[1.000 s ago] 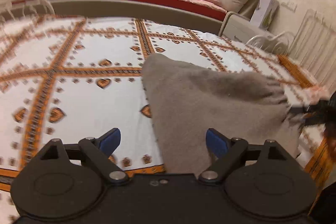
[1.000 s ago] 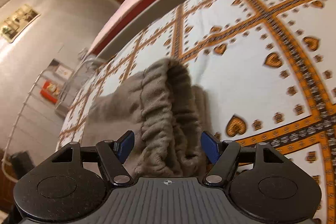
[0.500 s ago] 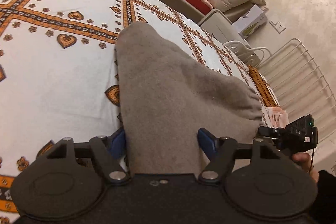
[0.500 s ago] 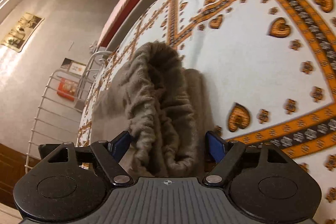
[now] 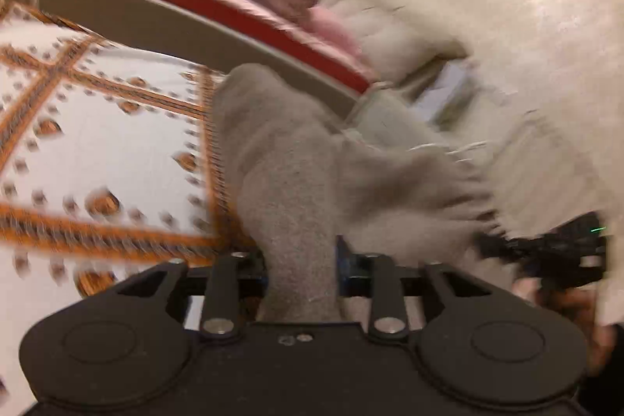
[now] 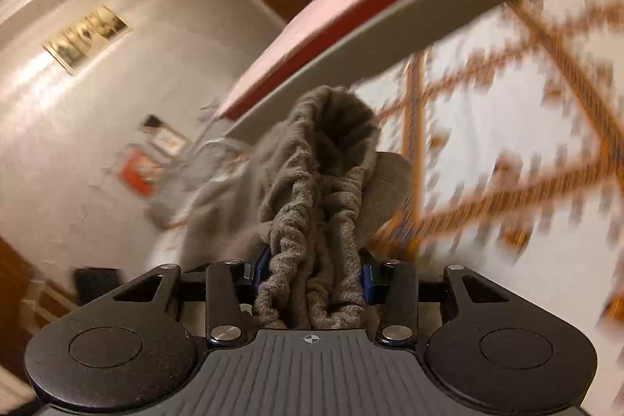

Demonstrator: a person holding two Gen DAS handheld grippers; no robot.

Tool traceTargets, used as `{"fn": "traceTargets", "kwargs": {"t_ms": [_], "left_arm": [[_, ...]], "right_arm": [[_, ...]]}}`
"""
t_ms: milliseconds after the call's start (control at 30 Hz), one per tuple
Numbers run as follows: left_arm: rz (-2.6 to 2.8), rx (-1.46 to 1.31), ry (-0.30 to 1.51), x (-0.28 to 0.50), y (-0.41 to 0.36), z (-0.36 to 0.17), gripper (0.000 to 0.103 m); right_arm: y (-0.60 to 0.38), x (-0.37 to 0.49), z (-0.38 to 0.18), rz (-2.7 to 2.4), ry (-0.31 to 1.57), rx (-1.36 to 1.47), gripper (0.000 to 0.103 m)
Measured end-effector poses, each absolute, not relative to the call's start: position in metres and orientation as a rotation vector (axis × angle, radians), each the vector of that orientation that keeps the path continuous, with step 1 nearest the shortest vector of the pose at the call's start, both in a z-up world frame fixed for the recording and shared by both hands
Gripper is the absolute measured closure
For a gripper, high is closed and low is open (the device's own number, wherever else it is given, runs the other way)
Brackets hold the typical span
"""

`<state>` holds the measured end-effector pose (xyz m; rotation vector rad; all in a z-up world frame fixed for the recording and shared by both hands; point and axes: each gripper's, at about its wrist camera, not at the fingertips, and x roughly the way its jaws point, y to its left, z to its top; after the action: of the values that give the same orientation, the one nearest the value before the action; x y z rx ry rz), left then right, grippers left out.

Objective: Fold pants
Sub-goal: 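Fold the waistband over the pants with the right gripper and release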

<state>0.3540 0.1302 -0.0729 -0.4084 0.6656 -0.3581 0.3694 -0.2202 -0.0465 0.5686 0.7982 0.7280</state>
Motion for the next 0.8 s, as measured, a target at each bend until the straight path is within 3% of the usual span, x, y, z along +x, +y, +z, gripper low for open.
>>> {"fn": "traceTargets", "kwargs": {"t_ms": [33,67,200,433,533,800], "left_arm": [[-0.258,-0.343,0.676,0.359,0.121,-0.076,0.039],[-0.156,-0.28,0.673,0.361,0.112,-0.081,0.034],[-0.119,-0.152,0.679,0.363,0.092,-0.088,0.017],[-0.044,-0.105,0.619,0.33,0.091,-0.06,0.014],[-0.013,-0.085,0.59,0.304,0.093,-0.04,0.006],[-0.001,-0.07,0.591,0.211,0.078,-0.01,0.006]], "right_arm": [[-0.213,0.379,-0.052,0.634,0.806,0.475,0.014],[-0.206,0.384,-0.059,0.514,0.838,0.382,0.001],[-0.201,0.381,-0.082,0.521,0.86,0.33,0.001],[-0.225,0.364,-0.047,0.557,0.787,0.389,0.001],[-0.23,0.338,-0.026,0.572,0.769,0.332,0.0],[-0.224,0.238,-0.017,0.511,0.768,0.125,0.0]]}}
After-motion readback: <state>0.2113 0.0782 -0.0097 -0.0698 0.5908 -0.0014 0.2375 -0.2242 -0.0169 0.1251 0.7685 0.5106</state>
